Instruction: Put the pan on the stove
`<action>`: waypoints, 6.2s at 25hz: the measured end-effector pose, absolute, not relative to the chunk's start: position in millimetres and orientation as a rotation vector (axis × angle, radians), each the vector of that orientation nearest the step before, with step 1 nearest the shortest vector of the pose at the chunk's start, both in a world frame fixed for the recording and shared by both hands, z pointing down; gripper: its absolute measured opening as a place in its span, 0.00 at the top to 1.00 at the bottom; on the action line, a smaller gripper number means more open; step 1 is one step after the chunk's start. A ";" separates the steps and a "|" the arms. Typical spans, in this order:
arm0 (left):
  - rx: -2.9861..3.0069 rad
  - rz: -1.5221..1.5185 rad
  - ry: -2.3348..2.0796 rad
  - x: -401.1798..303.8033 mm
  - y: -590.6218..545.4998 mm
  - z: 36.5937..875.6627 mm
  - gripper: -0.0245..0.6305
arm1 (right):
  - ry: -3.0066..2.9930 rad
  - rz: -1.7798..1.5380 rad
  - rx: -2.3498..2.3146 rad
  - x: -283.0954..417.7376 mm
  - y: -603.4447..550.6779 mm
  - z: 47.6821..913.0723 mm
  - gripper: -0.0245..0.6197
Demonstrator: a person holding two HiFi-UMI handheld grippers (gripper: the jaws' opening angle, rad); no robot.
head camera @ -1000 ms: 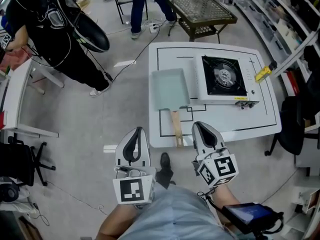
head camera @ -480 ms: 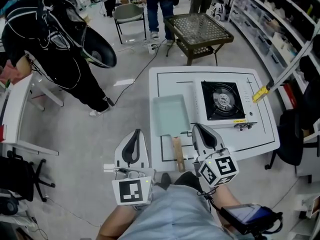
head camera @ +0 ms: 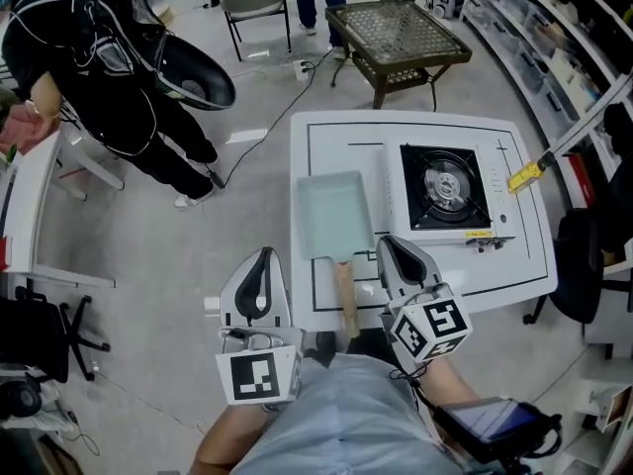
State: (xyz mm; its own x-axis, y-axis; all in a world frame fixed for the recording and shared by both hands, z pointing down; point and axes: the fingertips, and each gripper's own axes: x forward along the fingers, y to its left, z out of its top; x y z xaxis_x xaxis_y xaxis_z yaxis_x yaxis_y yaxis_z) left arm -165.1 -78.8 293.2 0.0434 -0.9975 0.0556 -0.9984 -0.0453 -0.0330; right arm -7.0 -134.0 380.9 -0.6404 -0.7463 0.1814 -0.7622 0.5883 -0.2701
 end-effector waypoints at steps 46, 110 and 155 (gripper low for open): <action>1.873 0.268 -2.054 -204.2 -134.5 432.0 0.93 | -2.204 1.898 0.398 -76.4 -94.7 568.6 0.59; 1.929 0.106 -2.173 -237.5 -88.3 340.5 0.93 | -2.246 1.978 0.303 -128.9 -94.1 476.7 0.79; 2.204 0.044 -1.985 -9.2 -171.4 308.3 0.93 | -2.312 2.040 0.551 109.9 -166.1 436.9 0.78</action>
